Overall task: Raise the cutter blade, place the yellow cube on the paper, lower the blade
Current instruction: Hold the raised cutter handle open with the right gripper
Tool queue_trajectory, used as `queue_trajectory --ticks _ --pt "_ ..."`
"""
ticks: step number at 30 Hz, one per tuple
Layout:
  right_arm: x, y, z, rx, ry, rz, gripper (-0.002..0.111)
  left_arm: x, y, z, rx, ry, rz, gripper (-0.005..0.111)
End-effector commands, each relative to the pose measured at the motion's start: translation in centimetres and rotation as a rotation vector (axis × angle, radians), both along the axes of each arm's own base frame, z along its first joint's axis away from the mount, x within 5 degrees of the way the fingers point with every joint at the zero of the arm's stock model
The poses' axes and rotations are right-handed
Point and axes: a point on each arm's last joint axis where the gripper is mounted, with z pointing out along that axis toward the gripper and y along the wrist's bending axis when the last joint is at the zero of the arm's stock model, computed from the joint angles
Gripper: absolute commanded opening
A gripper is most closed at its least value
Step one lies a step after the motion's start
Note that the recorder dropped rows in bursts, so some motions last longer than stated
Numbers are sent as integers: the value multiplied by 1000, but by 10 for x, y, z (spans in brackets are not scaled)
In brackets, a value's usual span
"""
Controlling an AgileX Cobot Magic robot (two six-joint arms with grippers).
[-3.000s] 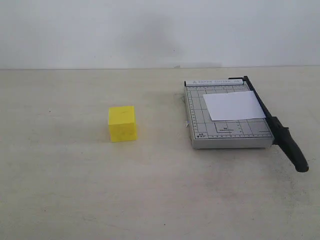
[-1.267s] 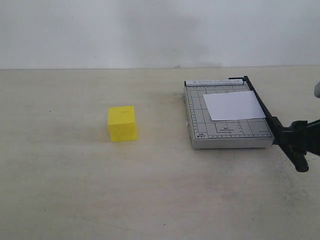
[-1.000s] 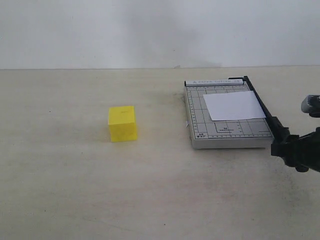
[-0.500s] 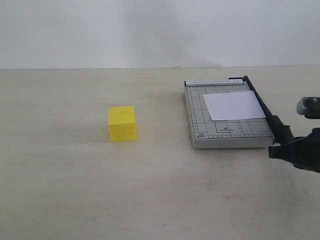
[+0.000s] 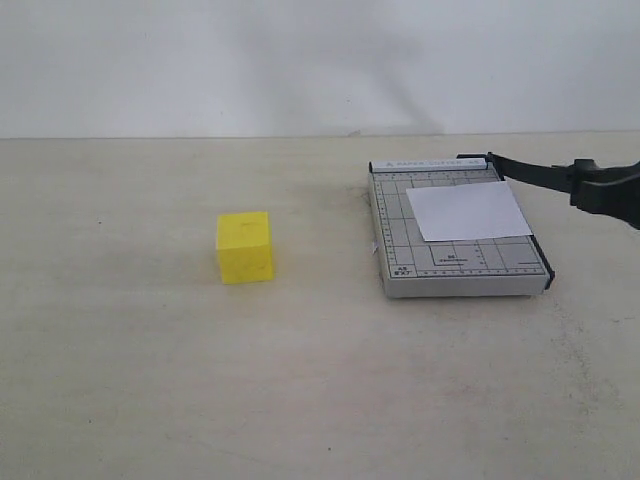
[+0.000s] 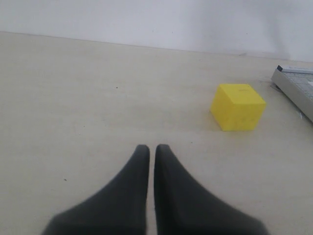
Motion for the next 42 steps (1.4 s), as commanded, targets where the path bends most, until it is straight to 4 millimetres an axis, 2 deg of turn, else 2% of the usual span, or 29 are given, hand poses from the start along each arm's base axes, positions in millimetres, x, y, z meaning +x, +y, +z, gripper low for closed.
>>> queue_trajectory --ticks 1,4,10,13,15,20,24,26,28,31,35,37,40,42 --pt "-2 -1 16 7 -85 0 0 0 0 0 -4 -8 1 5" --pt "-2 -2 15 2 -64 -7 3 0 0 0 -4 -8 1 5" --pt "-3 -2 13 -7 -46 -12 39 0 0 0 -4 -8 1 5" --pt "-7 -3 18 -11 -54 -18 49 0 0 0 -4 -8 1 5" --pt "-13 -4 24 -17 -66 -28 49 0 0 0 -4 -8 1 5" --pt "-46 -12 44 -4 -41 -122 49 0 0 0 -4 -8 1 5" --pt "-83 -18 55 93 5 -240 44 0 0 0 -4 -8 1 5" --pt "-100 -20 58 87 12 -258 28 0 0 0 -4 -8 1 5" --pt "-112 -20 60 50 -19 -239 -1 0 0 0 -4 -8 1 5" --pt "-125 -20 63 35 -100 -217 0 0 0 0 -4 -8 1 5" --pt "-131 -20 57 35 -101 -218 0 1 1 2 14 -38 4 5" --pt "-131 -20 52 35 -88 -218 0 2 -1 9 -88 -103 15 5" --pt "-131 -19 46 36 -83 -215 0 3 -2 19 -372 -167 40 5" --pt "-131 -19 42 42 -79 -214 0 3 -2 22 -457 -193 48 5"
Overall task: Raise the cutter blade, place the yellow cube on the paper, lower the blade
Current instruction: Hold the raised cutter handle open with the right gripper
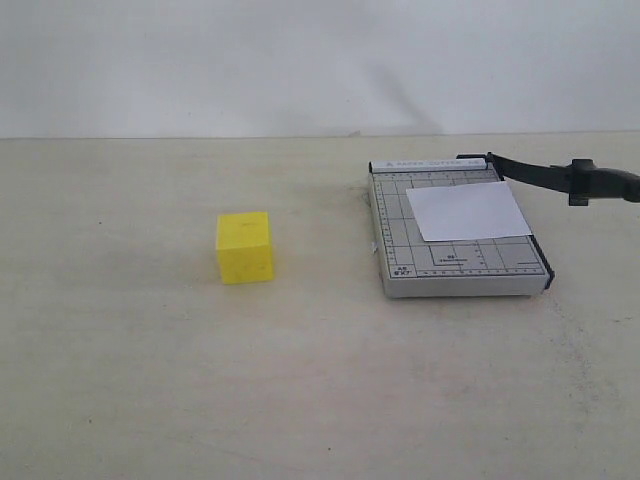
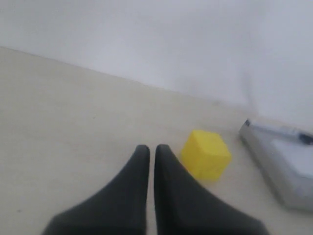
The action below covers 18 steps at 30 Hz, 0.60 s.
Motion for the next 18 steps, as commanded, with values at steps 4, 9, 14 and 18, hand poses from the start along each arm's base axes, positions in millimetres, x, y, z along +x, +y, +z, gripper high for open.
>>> queue_trajectory --ticks 4,9,14,18 --pt "0 1 -12 8 4 7 0 1 0 11 -316 -91 24 5" --pt "1 1 -11 8 -10 11 0 1 3 18 -346 -160 44 5" --pt "1 1 -10 -23 -21 26 0 -1 6 31 -343 -250 58 5" --pt "9 2 -13 -133 18 72 0 13 2 63 -137 -192 45 5"
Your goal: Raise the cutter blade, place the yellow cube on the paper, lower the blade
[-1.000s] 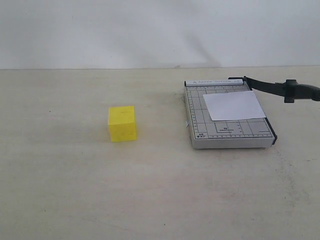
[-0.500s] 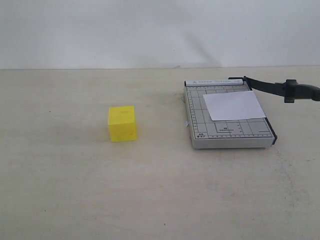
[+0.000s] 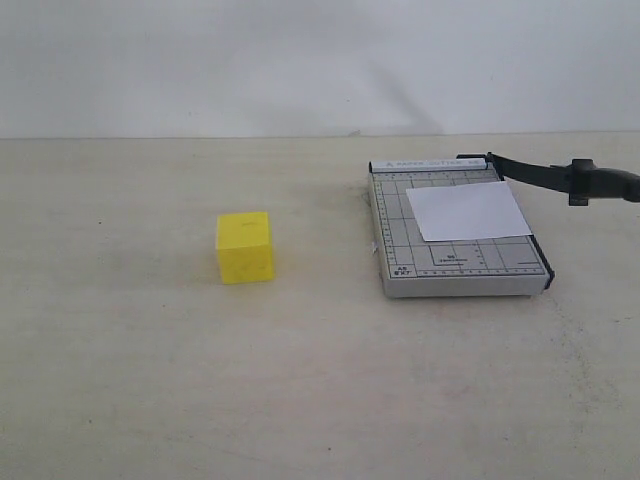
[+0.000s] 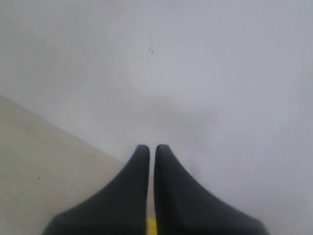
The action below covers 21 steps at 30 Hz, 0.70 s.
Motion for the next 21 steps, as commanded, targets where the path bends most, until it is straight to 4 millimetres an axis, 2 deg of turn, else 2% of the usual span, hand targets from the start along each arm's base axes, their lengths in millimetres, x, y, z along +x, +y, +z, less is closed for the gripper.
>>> queue_trajectory --ticks 1,6,9,11,13,16,21 --pt "12 1 -6 -142 47 61 0 18 -2 35 204 51 11 5" --pt "44 3 -28 -209 192 127 0 83 -9 52 477 266 -27 5" --pt "63 4 -52 -194 329 146 0 119 -18 70 687 270 -78 5" --pt "74 4 -72 -187 439 158 0 137 -32 82 806 231 -139 5" --pt "80 4 -90 -178 539 166 0 150 -51 92 850 189 -211 5" --pt "87 5 -102 -115 590 138 0 158 -90 99 870 131 -354 5" --pt "93 8 -101 101 549 15 0 156 -173 65 882 148 -659 5"
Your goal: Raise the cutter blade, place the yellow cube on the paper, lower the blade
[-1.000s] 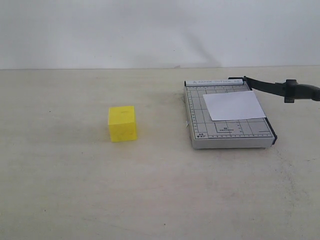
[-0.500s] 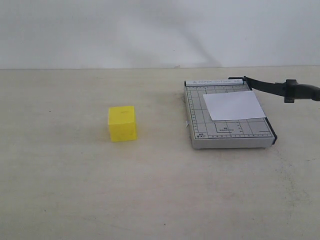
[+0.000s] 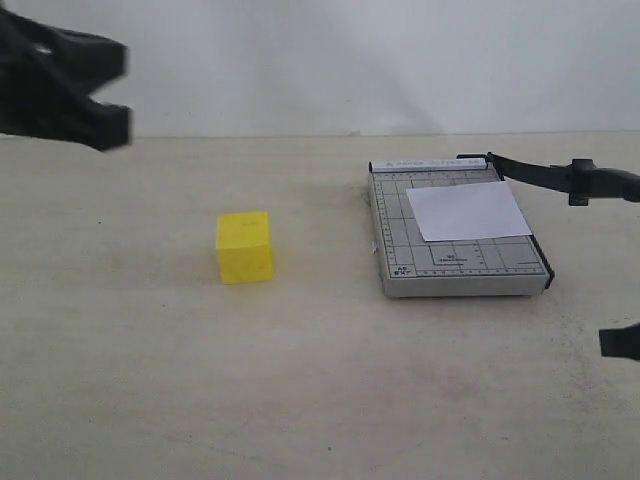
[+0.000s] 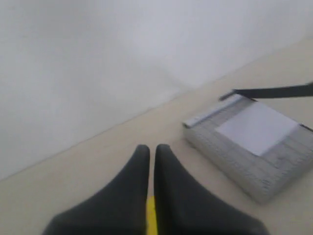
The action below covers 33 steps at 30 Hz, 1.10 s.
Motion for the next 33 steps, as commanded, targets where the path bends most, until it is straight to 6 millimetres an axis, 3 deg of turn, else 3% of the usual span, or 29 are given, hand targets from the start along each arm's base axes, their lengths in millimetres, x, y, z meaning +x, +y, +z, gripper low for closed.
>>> queue_trajectory --ticks 1,5,8,12,17,22,26,30,33 --pt "5 2 3 147 -48 -153 0 -4 -74 -34 29 92 -221 5" --pt "5 2 3 185 -48 -194 0 2 -131 -55 -108 10 -301 5" --pt "7 2 4 181 -79 -183 0 26 -163 -83 -194 57 -260 5" --pt "13 2 11 191 -177 -174 0 57 -200 -130 -145 154 -241 5" --pt "12 2 9 182 -159 -168 0 85 -238 -161 -87 198 -253 5" --pt "9 2 6 176 -108 -171 0 108 -264 -168 -21 173 -285 5" --pt "9 2 6 176 -108 -171 0 121 -282 -197 79 262 -303 5" --pt "8 2 5 175 -89 -174 0 132 -286 -202 45 245 -285 5" --pt "7 2 4 177 -80 -179 0 147 -277 -199 -3 243 -235 5"
